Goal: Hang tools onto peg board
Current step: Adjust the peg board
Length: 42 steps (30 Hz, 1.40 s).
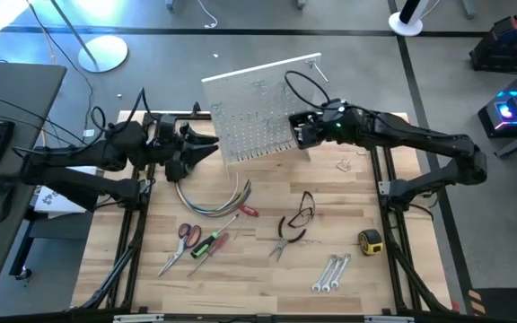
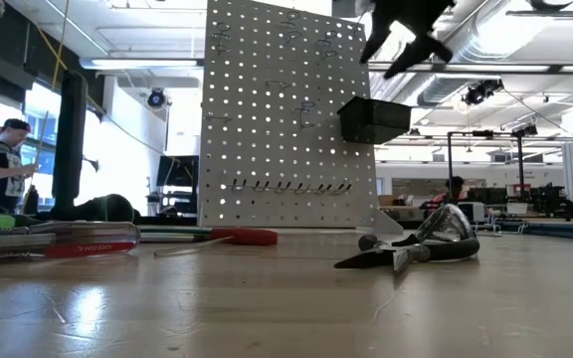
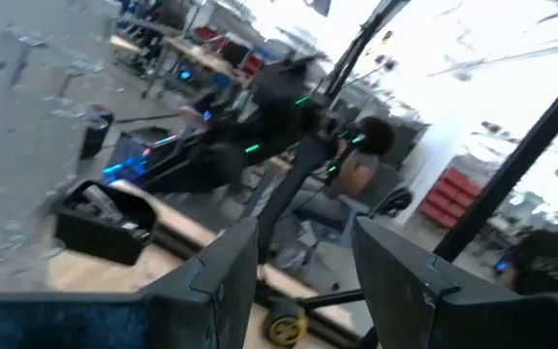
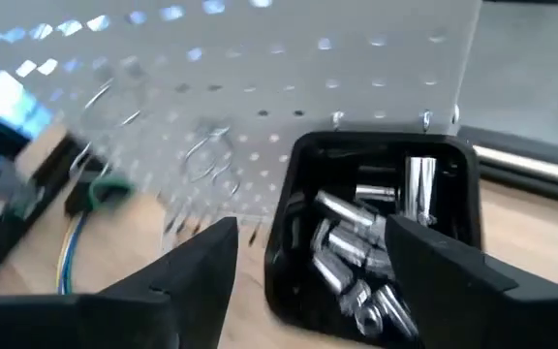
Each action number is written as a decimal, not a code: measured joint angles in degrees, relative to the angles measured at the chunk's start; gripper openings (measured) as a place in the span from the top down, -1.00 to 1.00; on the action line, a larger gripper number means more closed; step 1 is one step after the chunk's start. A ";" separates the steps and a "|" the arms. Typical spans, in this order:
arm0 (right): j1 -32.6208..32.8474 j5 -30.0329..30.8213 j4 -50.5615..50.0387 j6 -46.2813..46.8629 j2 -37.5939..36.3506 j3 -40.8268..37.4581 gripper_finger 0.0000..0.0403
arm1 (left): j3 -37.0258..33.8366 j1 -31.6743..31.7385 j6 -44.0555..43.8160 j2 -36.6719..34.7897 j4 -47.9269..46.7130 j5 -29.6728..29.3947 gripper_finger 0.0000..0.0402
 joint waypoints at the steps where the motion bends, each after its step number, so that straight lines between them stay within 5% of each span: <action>1: 0.58 0.39 -2.01 -0.79 -0.64 0.96 -0.25 | 0.00 0.12 0.07 -0.19 -1.20 -0.60 0.19; 6: 3.27 7.20 -17.35 1.30 -3.41 4.86 0.03 | 0.00 0.23 0.94 -2.39 -7.56 -2.47 0.19; 11: 2.21 11.88 -25.43 2.81 -5.39 5.12 0.85 | 0.00 0.22 5.30 -3.98 -20.68 -11.69 0.25; 18: -10.78 8.54 -20.52 -4.36 -6.07 5.12 0.99 | 0.00 4.97 -0.11 -2.57 -35.63 -29.66 0.73; 21: -18.09 1.54 -11.67 -10.93 -6.05 3.52 1.00 | 0.00 8.79 -0.98 -2.12 -35.73 -28.20 0.96; 26: -31.08 -21.49 7.04 -14.98 -5.91 -6.64 1.00 | 0.00 14.76 -1.00 -0.22 -34.27 -21.40 0.99; 33: -44.42 -42.02 35.22 -2.69 -3.63 -18.16 1.00 | 0.00 20.32 3.78 4.64 -29.34 -18.42 1.00; 37: -46.08 -54.38 44.99 8.43 1.22 -18.89 1.00 | 0.00 24.96 4.46 7.01 -26.90 -17.15 1.00; 42: -43.55 -56.32 44.86 9.59 6.47 -14.56 1.00 | 0.00 28.45 4.48 7.98 -27.38 -17.30 1.00</action>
